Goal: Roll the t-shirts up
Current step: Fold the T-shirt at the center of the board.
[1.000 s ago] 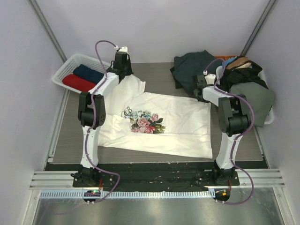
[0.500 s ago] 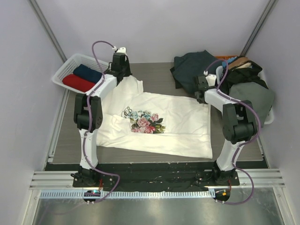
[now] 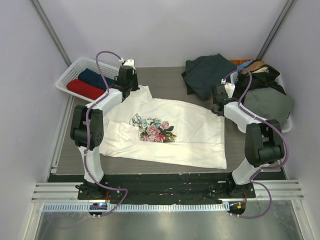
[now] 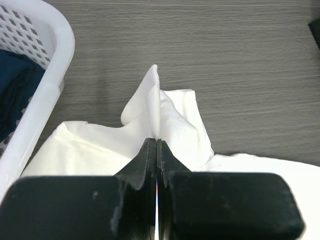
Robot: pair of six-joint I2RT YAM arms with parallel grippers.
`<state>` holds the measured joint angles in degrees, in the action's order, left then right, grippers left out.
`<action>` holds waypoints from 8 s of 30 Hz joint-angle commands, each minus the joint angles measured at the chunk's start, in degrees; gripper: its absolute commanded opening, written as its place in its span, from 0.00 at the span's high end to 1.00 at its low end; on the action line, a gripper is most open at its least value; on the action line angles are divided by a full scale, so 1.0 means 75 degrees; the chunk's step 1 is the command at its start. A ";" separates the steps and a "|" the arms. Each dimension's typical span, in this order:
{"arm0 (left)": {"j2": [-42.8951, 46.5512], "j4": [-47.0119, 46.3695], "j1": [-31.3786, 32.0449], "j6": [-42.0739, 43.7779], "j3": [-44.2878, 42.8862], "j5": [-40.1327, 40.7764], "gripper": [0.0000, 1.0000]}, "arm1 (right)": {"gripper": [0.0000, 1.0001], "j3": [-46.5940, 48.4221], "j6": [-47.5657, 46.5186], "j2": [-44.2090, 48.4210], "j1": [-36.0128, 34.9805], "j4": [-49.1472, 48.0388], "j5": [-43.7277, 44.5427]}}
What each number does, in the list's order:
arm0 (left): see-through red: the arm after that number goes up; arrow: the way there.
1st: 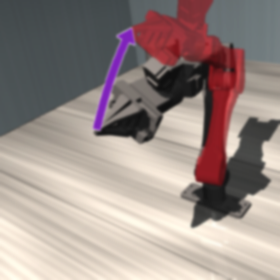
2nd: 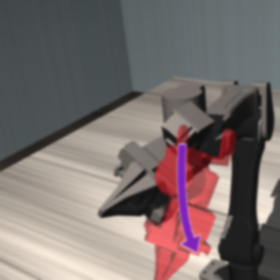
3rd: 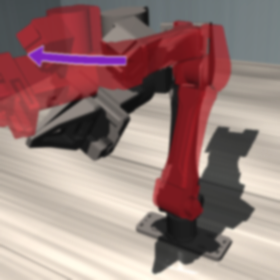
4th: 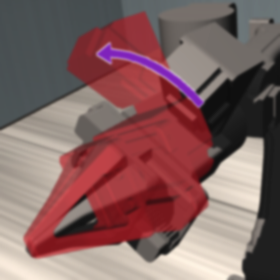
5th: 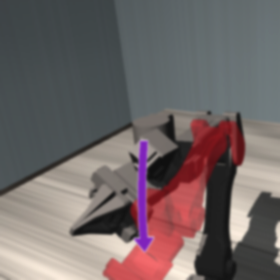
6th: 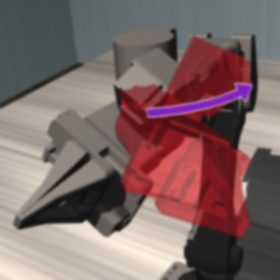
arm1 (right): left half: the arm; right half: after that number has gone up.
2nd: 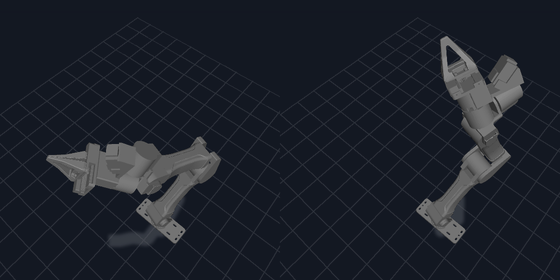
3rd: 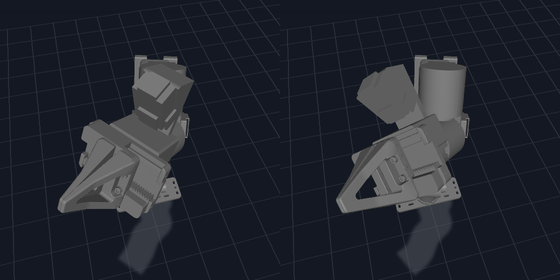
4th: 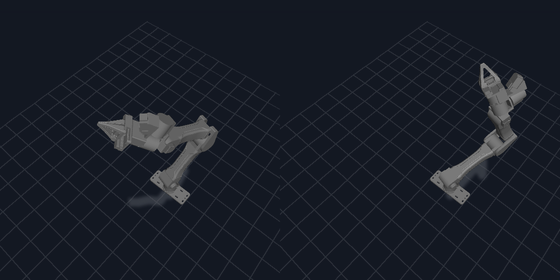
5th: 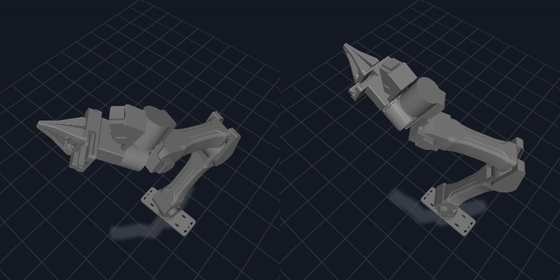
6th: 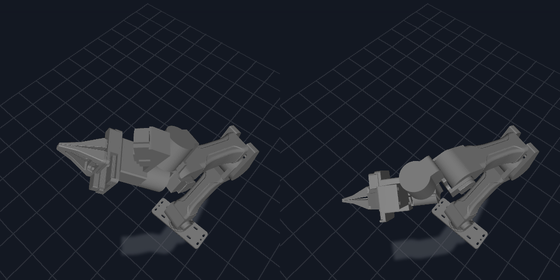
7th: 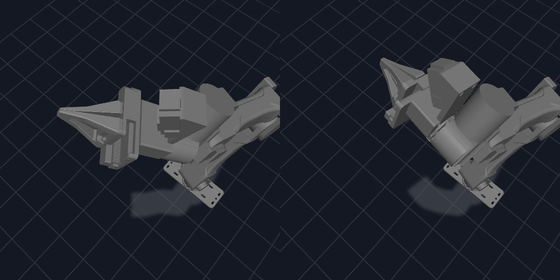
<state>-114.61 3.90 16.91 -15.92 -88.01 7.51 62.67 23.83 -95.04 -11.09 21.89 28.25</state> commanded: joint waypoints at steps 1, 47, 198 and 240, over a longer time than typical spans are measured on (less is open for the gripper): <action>0.0901 -0.0871 0.0125 0.0248 0.0599 0.0393 1.00 | 0.99 -0.0352 0.0138 0.0590 -0.0033 -0.0106 -0.0005; 0.3785 -0.1012 0.1660 0.1045 0.3660 0.5479 1.00 | 0.99 -0.0775 0.0771 0.1130 -0.0009 0.0070 0.0979; 0.8062 0.3968 0.1695 -0.3935 0.6976 0.3921 1.00 | 0.99 -0.3400 0.2470 0.3543 -0.0056 0.1218 -0.1424; 0.8543 0.4788 0.1695 -0.5248 0.7269 0.3347 1.00 | 0.99 -0.1152 0.2235 0.1378 -0.2092 -0.0961 -0.4844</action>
<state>-50.04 39.59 29.61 -53.41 -33.87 32.25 47.72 38.13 -79.75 -20.51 20.08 -3.40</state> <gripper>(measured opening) 0.012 0.028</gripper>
